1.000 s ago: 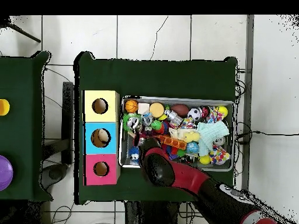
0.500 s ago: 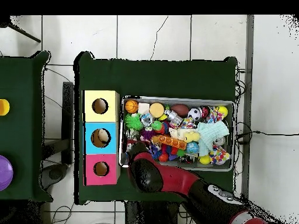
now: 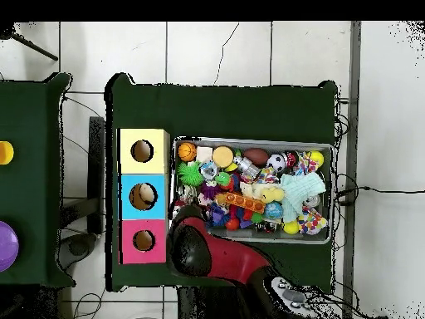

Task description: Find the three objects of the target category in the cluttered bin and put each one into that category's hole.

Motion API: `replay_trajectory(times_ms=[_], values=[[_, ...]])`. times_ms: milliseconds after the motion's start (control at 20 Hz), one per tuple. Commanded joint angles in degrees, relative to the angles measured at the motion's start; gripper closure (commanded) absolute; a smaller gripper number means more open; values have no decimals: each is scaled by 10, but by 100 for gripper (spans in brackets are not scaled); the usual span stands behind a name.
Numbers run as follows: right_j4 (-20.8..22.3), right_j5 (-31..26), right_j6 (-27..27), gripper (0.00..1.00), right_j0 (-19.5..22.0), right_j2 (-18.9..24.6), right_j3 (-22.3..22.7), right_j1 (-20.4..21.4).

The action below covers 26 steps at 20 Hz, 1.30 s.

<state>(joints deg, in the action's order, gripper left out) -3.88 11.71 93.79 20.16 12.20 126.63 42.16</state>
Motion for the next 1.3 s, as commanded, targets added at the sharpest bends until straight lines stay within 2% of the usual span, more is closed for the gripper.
replay_trajectory(times_ms=[50,250,500,750,900,1300], values=[[-77,-112,63,0,-77,-130,-81,38],[-97,-130,74,0,-126,-185,-120,20],[-124,-149,101,0,-166,-222,-150,-6],[-158,-115,110,0,-208,-266,-176,-46],[-167,-115,111,0,-214,-269,-186,-58],[-187,-103,124,0,-196,-229,-213,-83]])
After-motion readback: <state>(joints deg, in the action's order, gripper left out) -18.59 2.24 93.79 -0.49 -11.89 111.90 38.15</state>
